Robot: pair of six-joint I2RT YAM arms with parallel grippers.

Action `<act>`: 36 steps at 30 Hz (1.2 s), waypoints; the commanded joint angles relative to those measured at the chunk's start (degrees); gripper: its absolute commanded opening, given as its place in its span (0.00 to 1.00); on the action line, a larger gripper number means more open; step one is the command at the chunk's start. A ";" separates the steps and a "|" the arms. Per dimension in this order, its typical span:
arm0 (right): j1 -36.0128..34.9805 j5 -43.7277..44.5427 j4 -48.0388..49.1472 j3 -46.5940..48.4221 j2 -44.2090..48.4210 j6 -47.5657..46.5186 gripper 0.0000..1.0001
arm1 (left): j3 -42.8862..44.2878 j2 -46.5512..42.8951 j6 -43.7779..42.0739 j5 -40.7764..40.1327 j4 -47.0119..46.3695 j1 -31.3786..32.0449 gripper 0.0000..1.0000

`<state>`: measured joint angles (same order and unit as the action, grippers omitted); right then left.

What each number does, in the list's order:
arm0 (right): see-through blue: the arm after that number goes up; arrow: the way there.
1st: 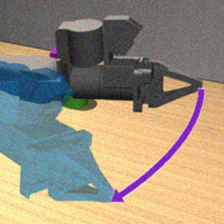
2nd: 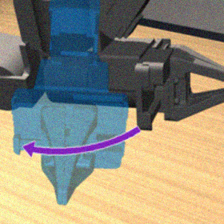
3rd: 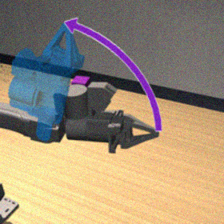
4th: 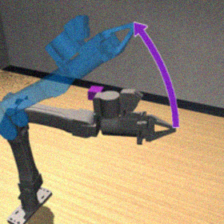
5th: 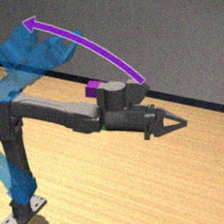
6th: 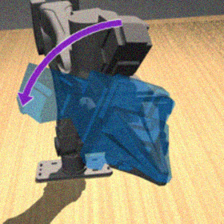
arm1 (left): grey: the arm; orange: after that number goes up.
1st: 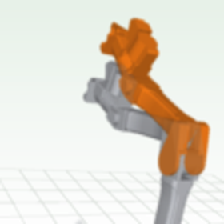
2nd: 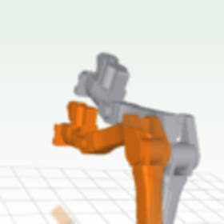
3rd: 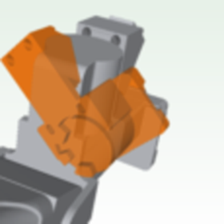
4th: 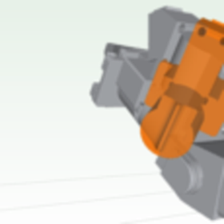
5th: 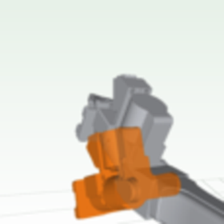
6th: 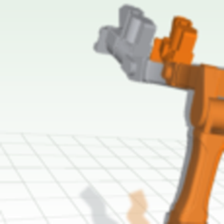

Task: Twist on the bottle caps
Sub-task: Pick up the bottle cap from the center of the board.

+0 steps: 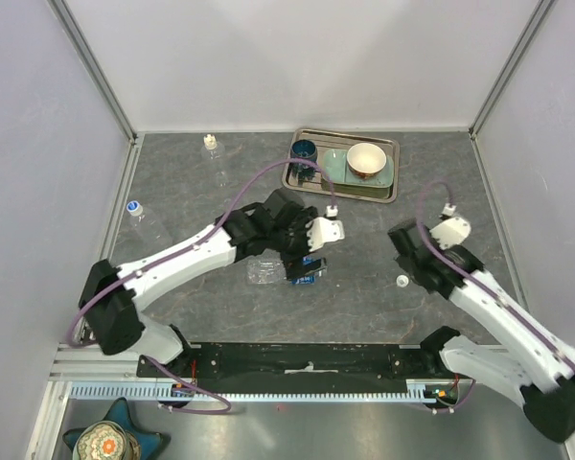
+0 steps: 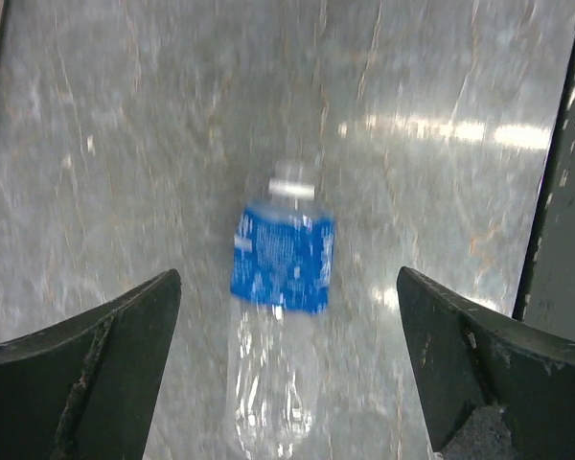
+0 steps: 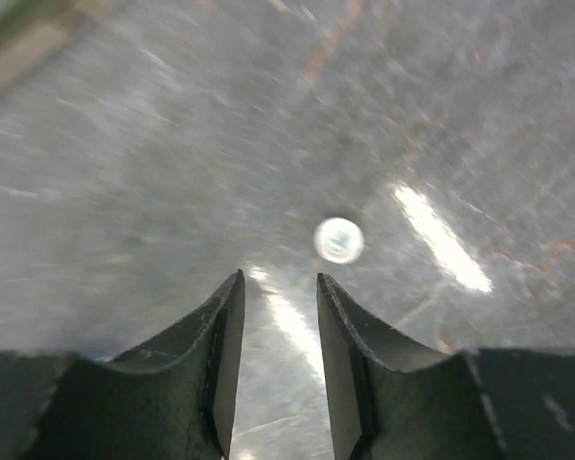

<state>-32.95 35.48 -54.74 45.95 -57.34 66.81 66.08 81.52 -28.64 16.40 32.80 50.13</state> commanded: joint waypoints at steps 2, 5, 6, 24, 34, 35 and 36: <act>0.25 10.64 1.57 12.39 18.56 -2.19 0.50 | 14.90 15.66 4.38 5.03 -1.07 4.45 1.00; 0.25 13.29 3.49 17.22 27.09 -6.76 0.52 | 25.97 26.91 5.87 6.79 0.25 5.59 0.94; 0.25 13.21 4.63 17.94 29.02 -10.52 0.52 | 29.16 30.07 6.92 6.97 0.77 5.85 0.92; 0.25 7.93 10.79 19.00 34.40 -25.49 0.52 | 63.82 60.34 16.07 4.34 4.65 12.62 0.69; 0.25 7.05 10.97 18.47 35.80 -26.73 0.52 | 66.89 64.12 16.08 -1.11 3.42 13.59 0.69; 0.25 6.97 10.88 18.38 35.81 -26.73 0.52 | 66.89 64.38 16.08 -1.63 3.24 13.59 0.69; 0.25 6.71 10.88 18.29 35.90 -26.73 0.52 | 66.89 64.47 16.08 -1.99 3.06 13.59 0.68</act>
<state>-32.67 43.20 -44.69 64.93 -22.37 41.54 129.93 145.10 -14.35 16.93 37.58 63.72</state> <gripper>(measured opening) 0.525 0.691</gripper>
